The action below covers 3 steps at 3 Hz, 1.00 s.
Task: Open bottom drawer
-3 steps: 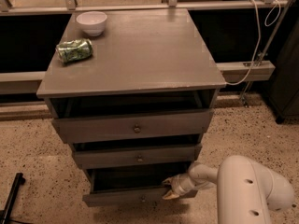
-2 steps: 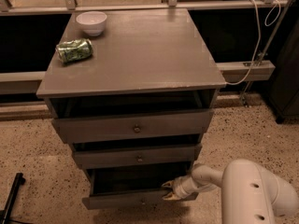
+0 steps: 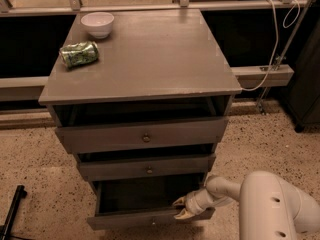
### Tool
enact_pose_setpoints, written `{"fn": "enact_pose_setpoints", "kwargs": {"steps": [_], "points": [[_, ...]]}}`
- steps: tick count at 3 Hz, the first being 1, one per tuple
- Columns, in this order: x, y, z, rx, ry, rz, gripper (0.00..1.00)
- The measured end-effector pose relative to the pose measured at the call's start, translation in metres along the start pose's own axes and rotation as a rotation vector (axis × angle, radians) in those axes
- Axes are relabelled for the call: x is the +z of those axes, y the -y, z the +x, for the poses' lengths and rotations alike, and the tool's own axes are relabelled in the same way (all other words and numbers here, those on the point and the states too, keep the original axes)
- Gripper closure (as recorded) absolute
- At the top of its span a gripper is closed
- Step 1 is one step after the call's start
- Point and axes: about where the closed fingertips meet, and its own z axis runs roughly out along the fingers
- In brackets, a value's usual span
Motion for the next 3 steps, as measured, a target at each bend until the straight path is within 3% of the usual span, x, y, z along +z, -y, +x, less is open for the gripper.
{"fn": "enact_pose_setpoints", "kwargs": {"steps": [1,2,3], "points": [[0.0000,0.0000,0.0000,0.000,0.000,0.000,0.17],[0.0001,0.0000,0.0000,0.000,0.000,0.000,0.00],[0.0001,-0.0001,0.0000,0.000,0.000,0.000,0.00]]}}
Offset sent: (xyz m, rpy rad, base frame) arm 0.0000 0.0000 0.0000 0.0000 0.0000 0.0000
